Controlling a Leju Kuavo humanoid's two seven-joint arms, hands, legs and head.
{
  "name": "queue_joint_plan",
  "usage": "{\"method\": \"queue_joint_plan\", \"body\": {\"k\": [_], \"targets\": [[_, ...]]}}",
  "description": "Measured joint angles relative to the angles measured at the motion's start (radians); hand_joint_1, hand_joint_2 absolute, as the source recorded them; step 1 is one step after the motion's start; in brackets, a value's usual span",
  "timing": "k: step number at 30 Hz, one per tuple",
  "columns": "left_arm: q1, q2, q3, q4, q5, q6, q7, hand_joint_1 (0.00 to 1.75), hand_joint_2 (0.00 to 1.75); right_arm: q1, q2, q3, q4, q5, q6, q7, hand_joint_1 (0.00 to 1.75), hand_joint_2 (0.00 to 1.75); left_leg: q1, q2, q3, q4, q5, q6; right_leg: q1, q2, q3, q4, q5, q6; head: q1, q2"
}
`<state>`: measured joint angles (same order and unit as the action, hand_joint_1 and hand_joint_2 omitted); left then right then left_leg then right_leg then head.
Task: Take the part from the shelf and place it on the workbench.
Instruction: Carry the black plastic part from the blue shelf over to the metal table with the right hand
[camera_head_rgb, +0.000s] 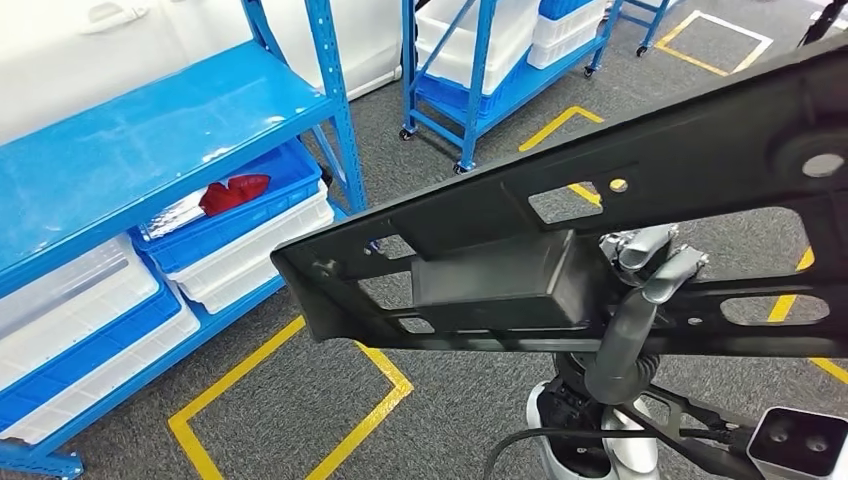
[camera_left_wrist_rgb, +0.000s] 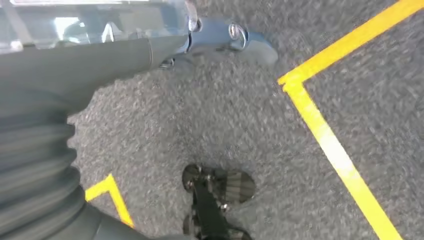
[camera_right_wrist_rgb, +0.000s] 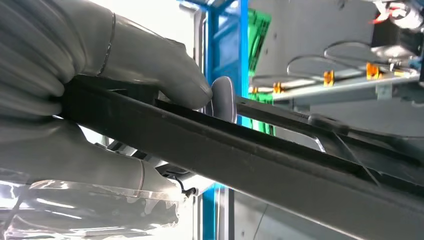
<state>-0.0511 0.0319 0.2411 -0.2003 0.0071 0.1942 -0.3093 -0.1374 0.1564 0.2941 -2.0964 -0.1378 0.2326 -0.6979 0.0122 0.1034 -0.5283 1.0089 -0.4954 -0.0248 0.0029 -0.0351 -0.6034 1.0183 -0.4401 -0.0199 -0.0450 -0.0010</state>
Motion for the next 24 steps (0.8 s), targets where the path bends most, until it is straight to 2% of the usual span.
{"method": "queue_joint_plan", "body": {"k": [2,3,5,7,10,12,13,14,15,16,17,18,19,20,21,22,23,24], "targets": [[-0.001,0.004,0.002,0.000,-0.003,-0.001,0.002,0.00,1.75,0.001,0.002,0.001,-0.002,0.001,-0.001,0.000,1.75,1.75,0.004,-0.041,-0.025,0.063,-0.043,-0.006,-0.005,0.020,0.004,-0.008,0.005,-0.013,0.000,0.000],[0.001,0.007,0.004,0.000,-0.004,-0.001,0.003,0.00,1.75,0.001,0.004,0.002,-0.001,0.001,-0.001,0.000,1.75,1.75,0.004,-0.065,-0.052,0.124,-0.076,-0.008,-0.004,0.030,0.004,-0.008,0.005,-0.016,0.000,0.000],[0.007,0.010,0.006,0.000,-0.006,-0.002,0.004,0.00,1.75,0.001,0.005,0.004,0.002,0.001,-0.004,0.000,1.75,1.75,0.004,-0.088,-0.113,0.248,-0.123,-0.010,-0.002,0.055,0.004,-0.007,0.006,-0.020,0.000,0.000],[0.010,0.011,0.006,0.000,-0.006,-0.004,0.004,0.00,1.75,0.001,0.005,0.006,0.005,0.001,-0.008,0.001,1.75,1.75,0.005,-0.093,-0.141,0.299,-0.131,-0.011,-0.001,0.071,0.004,-0.005,0.005,-0.021,0.000,0.000],[0.011,0.011,0.006,0.000,-0.006,-0.004,0.004,0.00,1.75,0.001,0.005,0.006,0.005,0.001,-0.009,0.001,1.75,1.75,0.005,-0.093,-0.143,0.302,-0.129,-0.011,-0.001,0.073,0.004,-0.005,0.005,-0.021,0.000,0.000],[0.011,0.011,0.007,0.000,-0.006,-0.005,0.004,0.00,1.75,0.001,0.005,0.007,0.006,0.001,-0.010,0.001,1.75,1.75,0.005,-0.093,-0.143,0.299,-0.124,-0.011,-0.001,0.076,0.004,-0.005,0.005,-0.021,0.000,0.000],[0.011,0.011,0.007,0.000,-0.007,-0.006,0.003,0.00,1.75,0.001,0.005,0.008,0.007,0.001,-0.014,0.001,1.75,1.75,0.005,-0.094,-0.134,0.274,-0.102,-0.010,-0.001,0.084,0.004,-0.003,0.005,-0.020,0.000,0.000],[0.010,0.011,0.007,0.000,-0.008,-0.008,0.002,0.00,1.75,0.001,0.005,0.011,0.009,0.002,-0.017,0.001,1.75,1.75,0.005,-0.097,-0.119,0.233,-0.072,-0.009,-0.001,0.093,0.005,-0.001,0.004,-0.019,0.000,0.000],[0.010,0.011,0.007,0.000,-0.010,-0.011,0.001,0.00,1.75,0.000,0.005,0.016,0.010,0.004,-0.025,0.001,1.75,1.75,0.007,-0.120,-0.091,0.160,-0.036,-0.006,-0.001,0.111,0.002,0.004,0.003,-0.015,0.000,0.000],[0.009,0.011,0.007,0.000,-0.012,-0.014,0.002,0.00,1.75,0.000,0.005,0.022,0.012,0.006,-0.031,0.001,1.75,1.75,0.006,-0.138,-0.063,0.089,-0.001,0.000,-0.004,0.134,-0.002,0.007,0.004,-0.006,0.000,0.000],[0.007,0.011,0.007,0.000,-0.014,-0.013,0.004,0.00,1.75,0.000,0.004,0.026,0.011,0.008,-0.035,0.001,1.75,1.75,0.008,-0.152,-0.042,0.040,0.016,0.008,-0.004,0.152,-0.007,0.009,0.005,0.004,0.000,0.000],[0.005,0.009,0.007,0.000,-0.016,-0.011,0.008,0.00,1.75,0.001,0.004,0.030,0.010,0.009,-0.038,0.001,1.75,1.75,0.010,-0.161,-0.026,0.003,0.026,0.017,-0.005,0.155,-0.012,0.014,0.004,0.015,0.000,0.000],[0.003,0.008,0.007,0.000,-0.017,-0.007,0.012,0.00,1.75,0.001,0.003,0.030,0.009,0.009,-0.037,0.001,1.75,1.75,0.010,-0.145,-0.024,-0.001,0.029,0.025,-0.004,0.136,-0.019,0.026,-0.004,0.023,0.000,0.000],[0.003,0.006,0.008,0.000,-0.018,-0.003,0.015,0.00,1.75,0.000,0.002,0.030,0.007,0.009,-0.036,0.001,1.75,1.75,0.012,-0.133,-0.022,-0.006,0.032,0.032,-0.003,0.106,-0.034,0.059,-0.024,0.027,0.000,0.000],[0.005,0.005,0.008,0.000,-0.018,-0.001,0.019,0.00,1.75,0.000,0.002,0.031,0.006,0.008,-0.035,0.001,1.75,1.75,0.010,-0.119,-0.021,-0.007,0.032,0.036,-0.004,0.074,-0.058,0.110,-0.053,0.031,0.000,0.000],[0.007,0.005,0.009,0.000,-0.016,0.000,0.022,0.00,1.75,0.000,0.001,0.031,0.006,0.008,-0.035,0.001,1.75,1.75,0.009,-0.106,-0.021,-0.007,0.031,0.039,-0.006,0.054,-0.091,0.175,-0.085,0.035,0.000,0.000],[0.009,0.005,0.011,0.000,-0.014,0.000,0.027,0.00,1.75,0.001,0.000,0.031,0.007,0.009,-0.035,0.001,1.75,1.75,0.008,-0.091,-0.021,-0.007,0.030,0.039,-0.010,0.048,-0.122,0.237,-0.108,0.039,0.000,0.000],[0.010,0.004,0.012,0.000,-0.013,-0.002,0.031,0.00,1.75,0.003,-0.001,0.032,0.007,0.010,-0.037,0.001,1.75,1.75,0.008,-0.077,-0.021,-0.006,0.029,0.039,-0.014,0.045,-0.141,0.274,-0.116,0.042,0.000,0.000]]}}
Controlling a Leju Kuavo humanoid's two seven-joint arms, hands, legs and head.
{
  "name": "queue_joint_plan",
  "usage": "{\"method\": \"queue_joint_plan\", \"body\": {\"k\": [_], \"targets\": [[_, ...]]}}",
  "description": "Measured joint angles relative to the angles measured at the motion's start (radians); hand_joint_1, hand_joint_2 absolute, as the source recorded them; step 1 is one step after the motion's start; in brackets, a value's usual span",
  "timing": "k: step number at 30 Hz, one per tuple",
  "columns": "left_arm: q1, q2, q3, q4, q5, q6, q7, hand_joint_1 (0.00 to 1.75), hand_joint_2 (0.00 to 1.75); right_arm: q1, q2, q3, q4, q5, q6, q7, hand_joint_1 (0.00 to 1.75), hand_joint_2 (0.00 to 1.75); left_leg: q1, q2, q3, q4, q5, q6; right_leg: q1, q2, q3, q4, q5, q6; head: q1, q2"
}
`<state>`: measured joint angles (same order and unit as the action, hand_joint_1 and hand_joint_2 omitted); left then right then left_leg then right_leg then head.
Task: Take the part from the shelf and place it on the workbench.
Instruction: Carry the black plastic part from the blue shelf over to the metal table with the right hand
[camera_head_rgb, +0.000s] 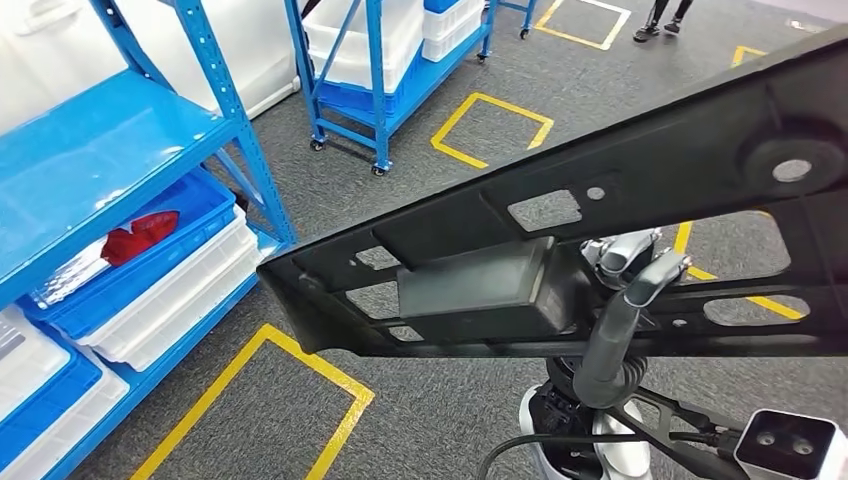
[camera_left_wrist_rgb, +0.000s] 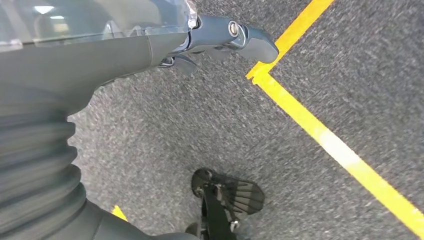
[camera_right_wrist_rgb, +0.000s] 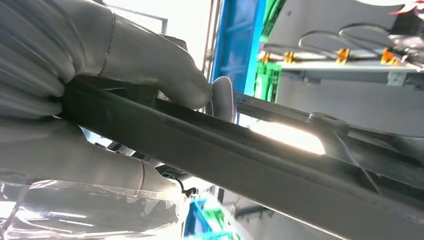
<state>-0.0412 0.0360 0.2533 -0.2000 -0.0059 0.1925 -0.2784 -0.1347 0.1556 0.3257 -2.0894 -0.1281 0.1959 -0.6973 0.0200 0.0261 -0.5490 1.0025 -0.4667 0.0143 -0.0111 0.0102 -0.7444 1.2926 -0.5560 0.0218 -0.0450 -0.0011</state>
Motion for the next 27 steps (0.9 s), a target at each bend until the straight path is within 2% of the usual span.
{"method": "queue_joint_plan", "body": {"k": [1,2,4,5,6,7,9,11,13,14,15,16,17,18,20,21,22,24,25,27], "targets": [[0.000,-0.001,0.001,0.000,0.000,-0.002,0.003,0.00,1.75,0.001,-0.001,0.000,0.000,0.002,-0.002,0.000,1.75,1.75,0.000,0.014,0.001,0.000,-0.002,-0.001,-0.003,-0.003,-0.001,0.001,0.010,0.002,0.000,0.000],[-0.001,-0.002,0.001,0.000,0.000,-0.005,0.006,0.00,1.75,0.001,-0.002,0.001,0.000,0.004,-0.006,0.000,1.75,1.75,0.000,0.026,0.002,0.001,-0.004,-0.003,-0.005,-0.010,0.019,-0.037,0.036,0.003,0.000,0.000],[-0.003,-0.006,0.001,0.000,-0.003,-0.010,0.011,0.00,1.75,0.001,-0.002,0.003,0.000,0.009,-0.017,0.000,1.75,1.75,-0.002,0.047,0.009,0.002,-0.010,-0.011,-0.002,-0.047,0.093,-0.174,0.093,-0.002,0.000,0.000],[-0.004,-0.007,0.001,0.000,-0.006,-0.013,0.015,0.00,1.75,0.002,-0.003,0.005,0.000,0.013,-0.024,0.000,1.75,1.75,-0.004,0.056,0.012,0.002,-0.013,-0.016,0.002,-0.064,0.121,-0.227,0.108,-0.009,0.000,0.000],[-0.004,-0.008,0.001,0.000,-0.010,-0.015,0.019,0.00,1.75,0.002,-0.003,0.006,-0.001,0.016,-0.031,0.000,1.75,1.75,-0.006,0.065,0.015,0.002,-0.015,-0.022,0.006,-0.074,0.135,-0.257,0.113,-0.016,0.000,0.000],[-0.005,-0.008,0.001,0.000,-0.014,-0.017,0.023,0.00,1.75,0.004,-0.004,0.007,-0.002,0.020,-0.037,0.000,1.75,1.75,-0.008,0.074,0.017,0.001,-0.017,-0.028,0.011,-0.074,0.136,-0.263,0.110,-0.023,0.000,0.000],[-0.008,-0.011,0.001,0.000,-0.023,-0.019,0.031,0.00,1.75,0.012,-0.006,0.009,-0.005,0.023,-0.047,0.000,1.75,1.75,-0.006,0.083,0.023,-0.001,-0.020,-0.040,0.010,-0.052,0.135,-0.270,0.114,-0.035,0.000,0.000],[-0.011,-0.016,0.000,0.000,-0.028,-0.020,0.036,0.00,1.75,0.020,-0.008,0.012,-0.010,0.024,-0.050,0.000,1.75,1.75,-0.002,0.052,0.011,0.035,-0.051,-0.048,0.005,-0.032,0.140,-0.280,0.120,-0.048,0.000,0.000],[-0.010,-0.019,0.000,0.000,-0.031,-0.020,0.039,0.00,1.75,0.022,-0.010,0.015,-0.014,0.022,-0.045,0.000,1.75,1.75,0.000,0.005,-0.043,0.154,-0.115,-0.050,0.004,-0.010,0.142,-0.284,0.122,-0.056,0.000,0.000],[-0.007,-0.020,0.000,0.000,-0.031,-0.020,0.040,0.00,1.75,0.023,-0.011,0.016,-0.014,0.020,-0.040,0.000,1.75,1.75,0.000,-0.007,-0.078,0.223,-0.142,-0.050,0.005,0.003,0.142,-0.284,0.123,-0.059,0.000,0.000],[-0.004,-0.022,0.000,0.000,-0.031,-0.019,0.040,0.00,1.75,0.024,-0.012,0.017,-0.014,0.018,-0.034,0.000,1.75,1.75,0.000,-0.013,-0.104,0.274,-0.154,-0.050,0.007,0.018,0.142,-0.283,0.123,-0.059,0.000,0.000],[-0.002,-0.024,0.000,0.000,-0.030,-0.019,0.040,0.00,1.75,0.024,-0.013,0.017,-0.014,0.016,-0.029,0.000,1.75,1.75,0.000,-0.016,-0.116,0.289,-0.145,-0.050,0.007,0.032,0.142,-0.282,0.123,-0.060,0.000,0.000],[-0.002,-0.026,0.000,0.000,-0.029,-0.019,0.040,0.00,1.75,0.023,-0.015,0.018,-0.014,0.014,-0.023,0.000,1.75,1.75,0.000,-0.018,-0.109,0.264,-0.117,-0.048,0.008,0.047,0.143,-0.280,0.122,-0.059,0.000,0.000],[-0.002,-0.029,0.001,0.000,-0.027,-0.019,0.039,0.00,1.75,0.020,-0.017,0.019,-0.014,0.012,-0.019,0.000,1.75,1.75,0.001,-0.025,-0.085,0.203,-0.077,-0.046,0.008,0.061,0.144,-0.277,0.121,-0.058,0.000,0.000],[-0.003,-0.033,0.002,0.000,-0.023,-0.021,0.035,0.00,1.75,0.012,-0.019,0.020,-0.014,0.008,-0.014,0.000,1.75,1.75,0.004,-0.067,-0.032,0.073,-0.018,-0.039,0.008,0.086,0.141,-0.269,0.119,-0.051,0.000,0.000],[-0.004,-0.035,0.003,0.000,-0.021,-0.024,0.034,0.00,1.75,0.007,-0.019,0.020,-0.014,0.006,-0.015,0.000,1.75,1.75,0.004,-0.085,-0.016,0.034,-0.007,-0.036,0.007,0.097,0.137,-0.266,0.119,-0.045,0.000,0.000],[-0.005,-0.037,0.003,0.001,-0.020,-0.028,0.033,0.00,1.75,0.001,-0.021,0.021,-0.014,0.006,-0.018,0.000,1.75,1.75,0.003,-0.096,-0.011,0.020,-0.008,-0.033,0.006,0.106,0.133,-0.264,0.120,-0.038,0.000,0.000],[-0.009,-0.041,0.003,0.001,-0.020,-0.034,0.031,0.00,1.75,-0.009,-0.023,0.022,-0.013,0.005,-0.029,0.000,1.75,1.75,0.001,-0.081,-0.008,0.014,-0.005,-0.023,0.002,0.124,0.127,-0.265,0.124,-0.023,0.000,0.000],[-0.012,-0.044,0.003,0.001,-0.020,-0.036,0.029,0.00,1.75,-0.012,-0.025,0.023,-0.012,0.003,-0.036,0.000,1.75,1.75,0.002,-0.070,-0.005,0.009,-0.002,-0.017,0.003,0.116,0.125,-0.260,0.121,-0.018,0.000,0.000],[-0.013,-0.047,0.005,0.000,-0.019,-0.037,0.021,0.00,1.75,-0.024,-0.029,0.026,-0.010,-0.001,-0.052,0.000,1.75,1.75,0.004,-0.045,-0.001,0.000,0.004,-0.003,0.005,0.064,0.094,-0.198,0.084,-0.011,0.001,0.000]]}}
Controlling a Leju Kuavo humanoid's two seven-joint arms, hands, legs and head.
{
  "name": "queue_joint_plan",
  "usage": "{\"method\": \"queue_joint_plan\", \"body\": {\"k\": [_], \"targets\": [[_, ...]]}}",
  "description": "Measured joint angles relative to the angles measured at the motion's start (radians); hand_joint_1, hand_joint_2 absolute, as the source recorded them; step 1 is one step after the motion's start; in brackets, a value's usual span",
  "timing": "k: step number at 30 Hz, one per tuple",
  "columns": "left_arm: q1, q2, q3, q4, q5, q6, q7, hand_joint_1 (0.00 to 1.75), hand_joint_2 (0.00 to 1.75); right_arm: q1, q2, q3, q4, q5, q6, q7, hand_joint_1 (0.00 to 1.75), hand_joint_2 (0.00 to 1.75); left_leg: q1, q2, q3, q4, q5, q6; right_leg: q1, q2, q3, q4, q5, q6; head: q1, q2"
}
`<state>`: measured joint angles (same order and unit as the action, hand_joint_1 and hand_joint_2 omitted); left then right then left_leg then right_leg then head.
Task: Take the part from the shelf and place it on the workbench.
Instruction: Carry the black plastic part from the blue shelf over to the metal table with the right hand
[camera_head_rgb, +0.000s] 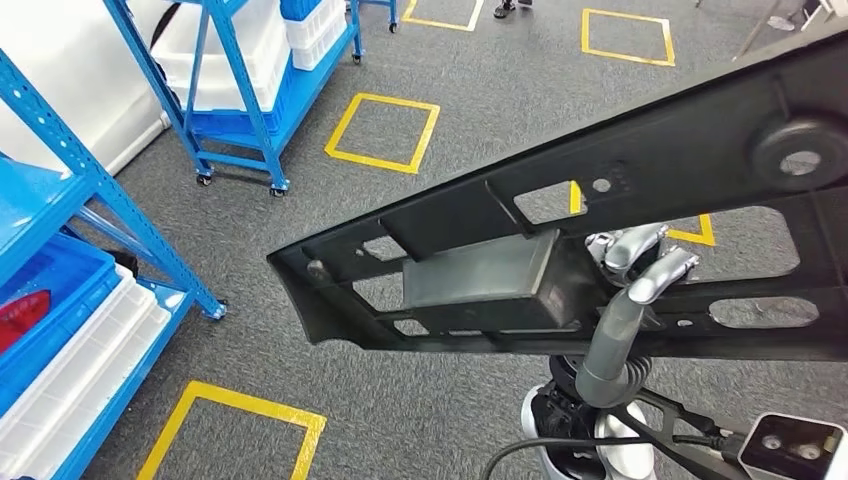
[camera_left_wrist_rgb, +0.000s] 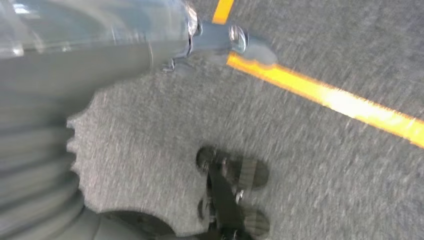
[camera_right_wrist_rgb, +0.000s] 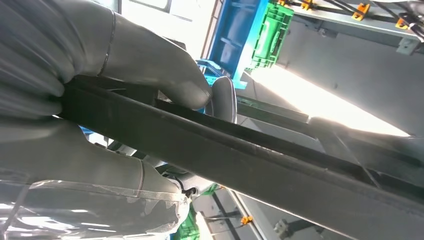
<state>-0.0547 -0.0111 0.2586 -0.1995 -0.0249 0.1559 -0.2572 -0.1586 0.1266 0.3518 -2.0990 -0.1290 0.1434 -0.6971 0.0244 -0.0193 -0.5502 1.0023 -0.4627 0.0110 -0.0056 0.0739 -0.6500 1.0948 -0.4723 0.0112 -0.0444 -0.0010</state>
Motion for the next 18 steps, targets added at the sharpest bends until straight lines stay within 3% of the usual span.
{"method": "queue_joint_plan", "body": {"k": [2,4,5,6,8,10,12,13,15,17,18], "targets": [[0.002,0.000,0.006,0.000,0.004,0.000,-0.005,0.00,1.75,-0.009,-0.004,0.007,0.006,-0.005,-0.013,0.000,1.75,1.75,-0.006,0.026,0.000,-0.001,0.000,0.007,-0.003,-0.052,-0.063,0.128,-0.062,0.007,0.000,0.000],[0.005,0.000,0.014,0.000,0.008,0.001,-0.005,0.00,1.75,-0.012,-0.008,0.015,0.012,-0.009,-0.023,0.000,1.75,1.75,-0.009,0.052,0.000,0.000,-0.003,0.007,-0.007,-0.064,-0.103,0.208,-0.083,0.013,0.000,0.000],[0.005,0.000,0.017,0.000,0.010,0.002,-0.005,0.00,1.75,-0.013,-0.010,0.019,0.015,-0.011,-0.028,0.000,1.75,1.75,-0.009,0.065,0.001,0.000,-0.004,0.006,-0.009,-0.068,-0.095,0.193,-0.066,0.014,0.000,0.000],[0.004,0.000,0.020,0.000,0.011,0.003,-0.006,0.00,1.75,-0.015,-0.012,0.022,0.017,-0.013,-0.032,0.000,1.75,1.75,-0.009,0.076,0.003,0.000,-0.006,0.004,-0.009,-0.077,-0.066,0.138,-0.036,0.012,0.001,0.000],[0.002,0.000,0.025,0.000,0.014,0.004,-0.007,0.00,1.75,-0.021,-0.014,0.030,0.020,-0.015,-0.038,0.000,1.75,1.75,-0.012,0.095,0.009,0.001,-0.012,-0.003,-0.003,-0.117,0.011,-0.004,0.015,0.003,0.000,0.000],[0.002,0.000,0.031,0.000,0.016,0.004,-0.009,0.00,1.75,-0.026,-0.016,0.038,0.021,-0.015,-0.039,0.000,1.75,1.75,-0.015,0.112,0.014,0.000,-0.017,-0.014,0.007,-0.139,0.044,-0.071,0.027,-0.010,0.000,0.000],[0.001,0.000,0.036,0.000,0.019,0.004,-0.010,0.00,1.75,-0.029,-0.017,0.042,0.022,-0.016,-0.040,0.000,1.75,1.75,-0.016,0.129,0.018,-0.002,-0.019,-0.025,0.012,-0.120,0.042,-0.075,0.027,-0.021,0.000,0.000],[-0.001,0.000,0.038,0.000,0.019,0.004,-0.010,0.00,1.75,-0.030,-0.017,0.043,0.022,-0.016,-0.040,0.000,1.75,1.75,-0.014,0.125,0.020,0.000,-0.024,-0.031,0.010,-0.109,0.044,-0.080,0.030,-0.027,0.000,0.000],[-0.003,0.000,0.039,0.000,0.019,0.005,-0.011,0.00,1.75,-0.033,-0.018,0.046,0.023,-0.017,-0.040,0.000,1.75,1.75,-0.011,0.087,0.004,0.044,-0.057,-0.039,0.004,-0.089,0.049,-0.090,0.036,-0.039,0.000,0.000],[0.001,0.000,0.041,0.000,0.019,0.007,-0.011,0.00,1.75,-0.036,-0.018,0.049,0.025,-0.018,-0.041,0.000,1.75,1.75,-0.010,0.041,-0.057,0.172,-0.123,-0.044,0.002,-0.068,0.051,-0.092,0.037,-0.046,0.000,0.000],[0.004,0.000,0.042,0.000,0.019,0.009,-0.010,0.00,1.75,-0.036,-0.018,0.051,0.027,-0.018,-0.043,0.000,1.75,1.75,-0.010,0.034,-0.091,0.240,-0.149,-0.045,0.003,-0.056,0.052,-0.092,0.037,-0.047,0.000,0.000]]}}
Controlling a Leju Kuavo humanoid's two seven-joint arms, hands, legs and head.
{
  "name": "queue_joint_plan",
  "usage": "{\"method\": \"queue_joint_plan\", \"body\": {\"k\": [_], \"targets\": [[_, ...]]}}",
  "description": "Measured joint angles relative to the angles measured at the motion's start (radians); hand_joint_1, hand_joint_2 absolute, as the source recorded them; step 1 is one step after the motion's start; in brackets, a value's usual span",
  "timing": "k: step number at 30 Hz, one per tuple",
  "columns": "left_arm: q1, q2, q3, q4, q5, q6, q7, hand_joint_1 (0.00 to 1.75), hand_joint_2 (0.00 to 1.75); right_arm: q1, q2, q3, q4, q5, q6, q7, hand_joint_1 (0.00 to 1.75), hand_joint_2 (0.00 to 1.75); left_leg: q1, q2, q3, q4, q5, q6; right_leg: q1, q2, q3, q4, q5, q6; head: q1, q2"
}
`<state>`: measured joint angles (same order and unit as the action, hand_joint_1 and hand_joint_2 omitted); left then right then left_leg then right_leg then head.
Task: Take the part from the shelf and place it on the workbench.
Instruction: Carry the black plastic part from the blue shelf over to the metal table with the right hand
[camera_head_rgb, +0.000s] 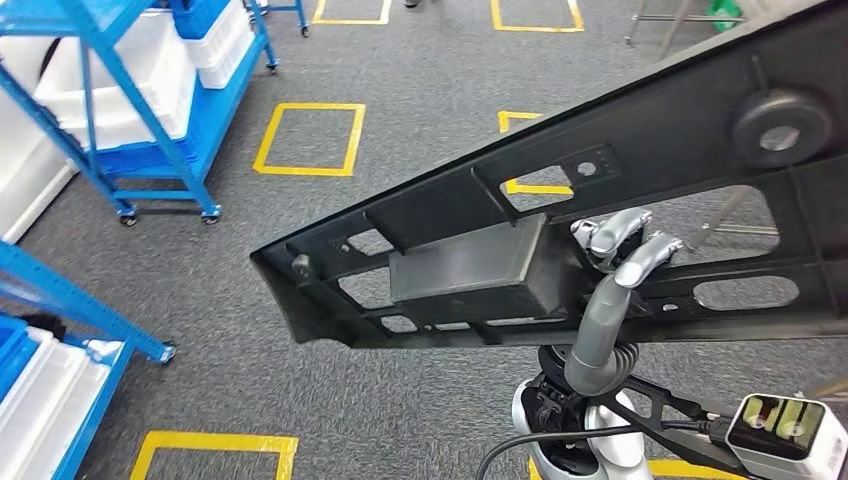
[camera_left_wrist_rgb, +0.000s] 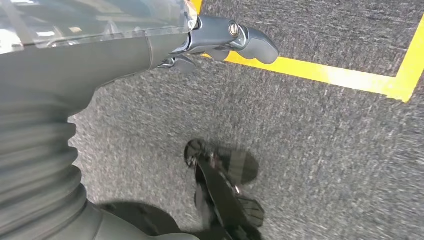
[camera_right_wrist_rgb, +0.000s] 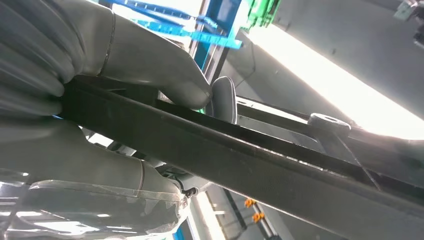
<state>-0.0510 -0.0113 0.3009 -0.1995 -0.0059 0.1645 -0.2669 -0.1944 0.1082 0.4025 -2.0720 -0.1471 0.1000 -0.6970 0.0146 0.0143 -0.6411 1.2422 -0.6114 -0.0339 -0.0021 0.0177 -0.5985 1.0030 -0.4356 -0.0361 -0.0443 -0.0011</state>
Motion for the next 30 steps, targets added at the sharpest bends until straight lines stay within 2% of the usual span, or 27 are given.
{"method": "queue_joint_plan", "body": {"k": [1,2,3,4,5,6,7,8,10,11,12,14,15,16,17,18,19,21,22,23,25,26,27,28,29,30], "targets": [[0.003,0.000,0.002,0.000,0.000,0.003,0.001,0.00,1.75,0.001,0.000,0.001,0.001,0.000,-0.003,0.000,1.75,1.75,0.000,-0.004,-0.025,0.046,-0.009,-0.001,0.001,0.014,0.001,0.001,0.000,-0.001,0.000,0.000],[0.005,0.001,0.003,0.000,0.000,0.006,0.003,0.00,1.75,0.003,-0.001,0.002,0.002,0.000,-0.007,0.000,1.75,1.75,0.000,-0.005,-0.031,0.050,0.005,-0.001,0.001,0.029,0.002,0.002,-0.001,0.000,0.000,0.000],[0.006,0.002,0.004,0.000,-0.001,0.008,0.004,0.00,1.75,0.004,-0.002,0.002,0.002,0.000,-0.009,0.000,1.75,1.75,0.001,-0.009,-0.017,0.011,0.040,0.000,0.000,0.045,0.003,0.004,-0.002,0.001,0.000,0.000],[0.007,0.003,0.005,0.000,-0.002,0.010,0.005,0.00,1.75,0.004,-0.002,0.002,0.002,0.000,-0.011,0.000,1.75,1.75,0.003,-0.021,0.010,-0.057,0.084,0.001,-0.001,0.059,0.004,0.007,-0.004,0.004,0.000,0.000],[0.007,0.004,0.006,0.000,-0.003,0.011,0.006,0.00,1.75,0.004,-0.003,0.002,0.002,-0.001,-0.010,0.000,1.75,1.75,0.006,-0.047,0.040,-0.128,0.117,0.002,0.000,0.072,0.004,0.011,-0.006,0.007,0.000,0.000],[0.007,0.004,0.007,0.000,-0.003,0.011,0.007,0.00,1.75,0.005,-0.004,0.002,0.002,-0.004,-0.007,0.000,1.75,1.75,0.009,-0.071,0.063,-0.185,0.138,0.004,0.000,0.085,0.000,0.016,-0.007,0.012,0.000,0.000],[0.008,0.005,0.009,0.000,-0.003,0.011,0.008,0.00,1.75,0.005,-0.005,0.002,0.002,-0.007,-0.002,0.000,1.75,1.75,0.009,-0.089,0.076,-0.215,0.144,0.006,-0.001,0.095,-0.004,0.019,-0.008,0.017,0.000,0.000],[0.007,0.005,0.011,0.000,-0.003,0.010,0.008,0.00,1.75,0.007,-0.006,0.002,0.002,-0.011,0.005,0.000,1.75,1.75,0.008,-0.096,0.080,-0.224,0.140,0.011,-0.003,0.106,-0.009,0.021,-0.006,0.024,0.000,0.000],[0.005,0.004,0.015,0.000,-0.003,0.008,0.006,0.00,1.75,0.010,-0.007,0.001,0.002,-0.016,0.024,0.001,1.75,1.75,0.008,-0.074,0.083,-0.231,0.143,0.024,-0.006,0.122,-0.015,0.020,-0.004,0.037,0.000,0.000],[0.003,0.003,0.017,0.000,-0.003,0.006,0.004,0.00,1.75,0.010,-0.007,0.000,0.002,-0.017,0.033,0.001,1.75,1.75,0.008,-0.061,0.085,-0.234,0.145,0.031,-0.005,0.107,-0.020,0.030,-0.010,0.042,0.000,0.000],[0.003,0.002,0.019,0.000,-0.004,0.004,0.002,0.00,1.75,0.010,-0.008,0.000,0.002,-0.017,0.040,0.000,1.75,1.75,0.009,-0.048,0.087,-0.238,0.147,0.038,-0.004,0.080,-0.034,0.058,-0.027,0.046,0.000,0.000],[0.005,0.002,0.021,0.000,-0.007,0.001,0.000,0.00,1.75,0.010,-0.008,-0.003,0.003,-0.017,0.047,0.000,1.75,1.75,0.004,-0.022,0.089,-0.240,0.146,0.047,-0.003,0.015,-0.091,0.175,-0.088,0.053,0.000,0.000],[0.006,0.002,0.021,0.000,-0.009,-0.001,0.000,0.00,1.75,0.011,-0.008,-0.004,0.005,-0.017,0.048,0.000,1.75,1.75,0.002,-0.008,0.089,-0.240,0.145,0.049,-0.004,0.000,-0.126,0.245,-0.116,0.057,0.000,0.000],[0.008,0.002,0.022,0.000,-0.010,-0.002,-0.001,0.00,1.75,0.012,-0.008,-0.006,0.007,-0.017,0.048,0.000,1.75,1.75,0.000,0.007,0.090,-0.239,0.143,0.050,-0.006,-0.007,-0.152,0.294,-0.130,0.059,0.000,0.000],[0.009,0.002,0.022,0.000,-0.010,-0.003,-0.001,0.00,1.75,0.013,-0.008,-0.007,0.008,-0.017,0.048,0.000,1.75,1.75,0.000,0.021,0.091,-0.239,0.141,0.050,-0.008,-0.010,-0.159,0.306,-0.124,0.060,0.000,0.000],[0.008,0.002,0.022,0.000,-0.010,-0.004,-0.001,0.00,1.75,0.014,-0.008,-0.009,0.010,-0.017,0.048,0.000,1.75,1.75,-0.001,0.034,0.093,-0.239,0.139,0.048,-0.009,-0.014,-0.146,0.280,-0.101,0.060,0.000,0.000],[0.007,0.001,0.022,0.000,-0.011,-0.005,-0.001,0.00,1.75,0.014,-0.008,-0.010,0.010,-0.017,0.048,0.000,1.75,1.75,-0.001,0.045,0.097,-0.239,0.136,0.046,-0.009,-0.023,-0.113,0.217,-0.067,0.058,0.000,0.000],[0.006,0.001,0.022,0.000,-0.014,-0.006,0.000,0.00,1.75,0.014,-0.008,-0.012,0.011,-0.017,0.048,0.000,1.75,1.75,-0.005,0.064,0.105,-0.238,0.129,0.038,-0.002,-0.071,-0.041,0.082,-0.021,0.047,0.000,0.000],[0.006,0.001,0.022,0.000,-0.016,-0.006,0.000,0.00,1.75,0.014,-0.008,-0.014,0.011,-0.017,0.049,0.000,1.75,1.75,-0.007,0.073,0.108,-0.237,0.125,0.033,0.003,-0.087,-0.021,0.042,-0.013,0.041,0.000,0.000],[0.006,0.001,0.022,0.000,-0.017,-0.005,0.002,0.00,1.75,0.014,-0.008,-0.015,0.011,-0.017,0.049,0.000,1.75,1.75,-0.010,0.082,0.111,-0.237,0.122,0.028,0.008,-0.096,-0.015,0.027,-0.015,0.034,0.000,0.000],[0.005,0.001,0.022,0.000,-0.019,-0.005,0.005,0.00,1.75,0.014,-0.009,-0.020,0.011,-0.017,0.049,0.000,1.75,1.75,-0.011,0.100,0.115,-0.238,0.117,0.017,0.011,-0.072,-0.015,0.024,-0.013,0.022,0.000,0.000],[0.003,0.001,0.022,0.000,-0.020,-0.005,0.006,0.00,1.75,0.014,-0.009,-0.023,0.011,-0.017,0.050,0.000,1.75,1.75,-0.009,0.095,0.116,-0.234,0.110,0.012,0.009,-0.061,-0.013,0.020,-0.011,0.016,0.000,0.000],[0.002,0.000,0.022,0.000,-0.021,-0.005,0.007,0.00,1.75,0.013,-0.009,-0.026,0.011,-0.018,0.051,0.000,1.75,1.75,-0.007,0.077,0.109,-0.215,0.095,0.007,0.007,-0.050,-0.011,0.017,-0.009,0.011,0.000,0.000],[0.000,0.000,0.022,0.000,-0.022,-0.005,0.007,0.00,1.75,0.012,-0.008,-0.027,0.012,-0.018,0.052,0.000,1.75,1.75,-0.005,0.052,0.091,-0.176,0.071,0.004,0.005,-0.040,-0.009,0.013,-0.007,0.005,0.000,0.000],[0.001,-0.001,0.022,0.000,-0.024,-0.005,0.007,0.00,1.75,0.011,-0.008,-0.028,0.013,-0.018,0.054,0.000,1.75,1.75,-0.004,0.024,0.062,-0.115,0.041,0.002,0.005,-0.029,-0.008,0.013,-0.007,0.001,0.000,0.000],[0.003,-0.001,0.022,0.000,-0.025,-0.006,0.008,0.00,1.75,0.011,-0.008,-0.029,0.014,-0.018,0.054,0.000,1.75,1.75,-0.004,0.007,0.026,-0.045,0.012,0.001,0.006,-0.017,-0.008,0.013,-0.007,-0.003,0.000,0.000]]}}
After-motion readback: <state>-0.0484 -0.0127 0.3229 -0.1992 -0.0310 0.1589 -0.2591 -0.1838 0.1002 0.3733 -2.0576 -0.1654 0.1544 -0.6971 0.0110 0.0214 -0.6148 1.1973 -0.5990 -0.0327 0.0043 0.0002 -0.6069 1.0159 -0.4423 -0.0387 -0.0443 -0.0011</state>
